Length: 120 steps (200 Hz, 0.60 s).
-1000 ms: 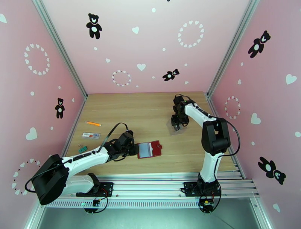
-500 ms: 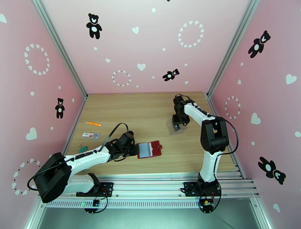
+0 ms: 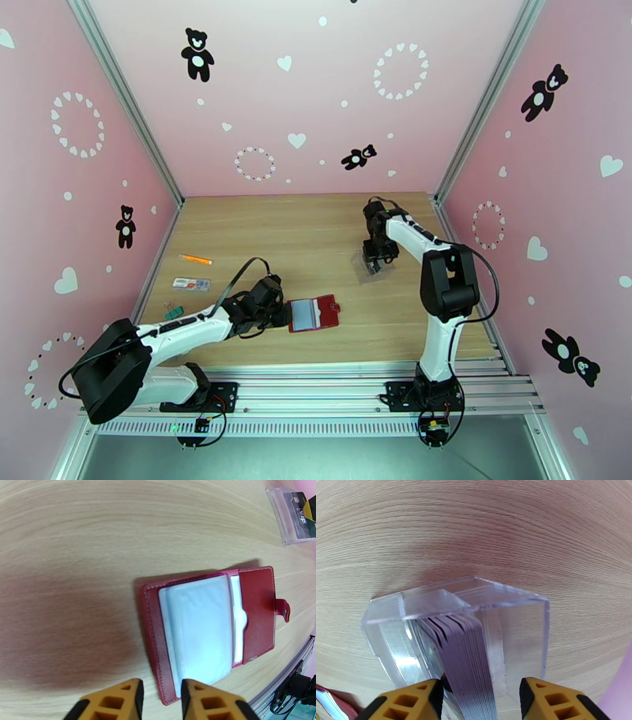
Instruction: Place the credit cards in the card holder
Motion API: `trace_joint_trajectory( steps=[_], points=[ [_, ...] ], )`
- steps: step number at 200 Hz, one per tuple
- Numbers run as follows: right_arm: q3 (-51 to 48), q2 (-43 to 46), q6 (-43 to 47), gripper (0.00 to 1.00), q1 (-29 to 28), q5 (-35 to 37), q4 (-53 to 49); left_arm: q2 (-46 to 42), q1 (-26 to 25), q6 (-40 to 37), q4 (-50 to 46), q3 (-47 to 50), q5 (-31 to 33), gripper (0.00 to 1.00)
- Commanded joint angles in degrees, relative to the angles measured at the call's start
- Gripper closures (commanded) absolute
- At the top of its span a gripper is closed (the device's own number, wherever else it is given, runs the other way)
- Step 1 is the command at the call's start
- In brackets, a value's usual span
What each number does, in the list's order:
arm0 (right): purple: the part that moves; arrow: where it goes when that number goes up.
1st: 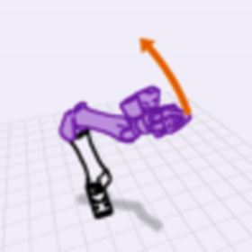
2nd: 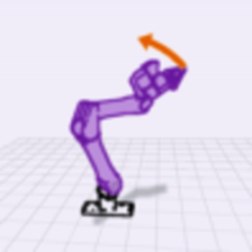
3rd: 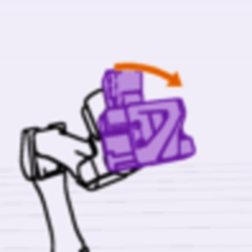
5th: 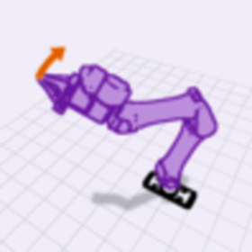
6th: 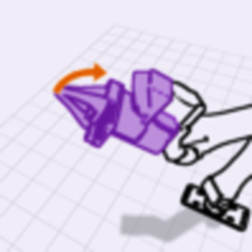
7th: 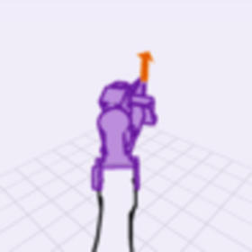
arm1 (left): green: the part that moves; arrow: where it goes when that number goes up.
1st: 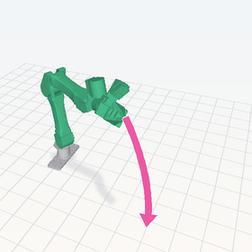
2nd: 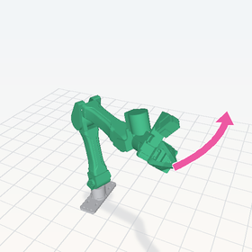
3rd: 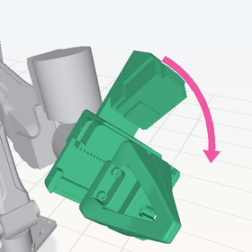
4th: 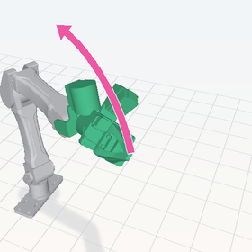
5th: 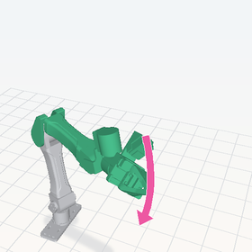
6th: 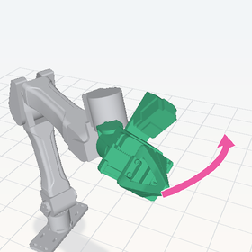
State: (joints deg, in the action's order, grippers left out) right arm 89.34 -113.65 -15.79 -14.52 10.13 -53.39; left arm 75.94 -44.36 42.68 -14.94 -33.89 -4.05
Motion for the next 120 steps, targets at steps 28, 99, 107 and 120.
trace_joint_trajectory(
  steps=[28, 99, 107, 120],
  points=[
    [0.0, 2.2, -1.1, 0.5, 1.2, 2.7, -0.8, 1.0, 0.4, -0.5, 0.8, 0.6, -0.5, 0.68],
    [-1.2, 3.0, -2.5, 0.57, 2.4, 2.1, -0.5, 1.1, 0.4, -0.5, 0.7, 0.5, -0.4, 0.68],
    [-1.6, 3.1, -2.5, 0.57, 2.5, 0.7, -0.2, 1.1, 0.4, -0.6, 0.7, 0.5, -0.4, 0.68],
    [-1.9, 2.9, -2.9, 0.56, 2.6, -0.4, -0.2, 1.1, 0.4, -0.6, 0.7, 0.5, -0.4, 0.68]
  ],
)
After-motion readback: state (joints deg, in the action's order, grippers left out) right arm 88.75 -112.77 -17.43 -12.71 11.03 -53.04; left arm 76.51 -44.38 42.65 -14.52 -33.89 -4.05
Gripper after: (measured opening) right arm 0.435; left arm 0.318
